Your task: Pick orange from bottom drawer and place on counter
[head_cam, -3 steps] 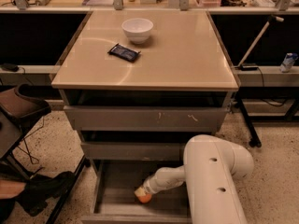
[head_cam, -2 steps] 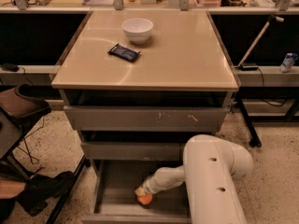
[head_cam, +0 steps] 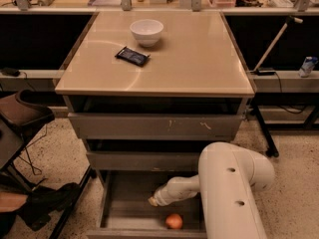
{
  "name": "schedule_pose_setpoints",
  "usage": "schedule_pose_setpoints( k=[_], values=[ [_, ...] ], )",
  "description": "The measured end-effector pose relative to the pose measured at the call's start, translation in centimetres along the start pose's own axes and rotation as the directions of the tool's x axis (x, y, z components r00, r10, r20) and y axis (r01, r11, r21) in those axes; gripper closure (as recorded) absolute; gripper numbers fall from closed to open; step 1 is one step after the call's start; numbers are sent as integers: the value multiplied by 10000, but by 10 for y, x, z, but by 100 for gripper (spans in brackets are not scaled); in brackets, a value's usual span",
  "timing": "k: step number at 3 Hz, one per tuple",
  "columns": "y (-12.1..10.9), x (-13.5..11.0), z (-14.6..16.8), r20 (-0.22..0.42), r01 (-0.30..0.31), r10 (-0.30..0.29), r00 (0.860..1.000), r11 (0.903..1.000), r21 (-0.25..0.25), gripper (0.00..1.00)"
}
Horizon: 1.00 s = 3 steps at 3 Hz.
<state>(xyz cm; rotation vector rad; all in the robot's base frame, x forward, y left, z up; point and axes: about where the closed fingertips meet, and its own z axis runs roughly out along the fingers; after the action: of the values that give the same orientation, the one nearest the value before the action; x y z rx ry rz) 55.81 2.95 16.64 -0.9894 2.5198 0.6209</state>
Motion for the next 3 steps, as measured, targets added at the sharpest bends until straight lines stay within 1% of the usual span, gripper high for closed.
schedule_pose_setpoints(
  k=[1, 3],
  values=[
    [0, 0, 0, 0, 0, 0, 10000, 10000, 0, 74],
    [0, 0, 0, -1, 0, 0, 10000, 10000, -1, 28]
  ],
)
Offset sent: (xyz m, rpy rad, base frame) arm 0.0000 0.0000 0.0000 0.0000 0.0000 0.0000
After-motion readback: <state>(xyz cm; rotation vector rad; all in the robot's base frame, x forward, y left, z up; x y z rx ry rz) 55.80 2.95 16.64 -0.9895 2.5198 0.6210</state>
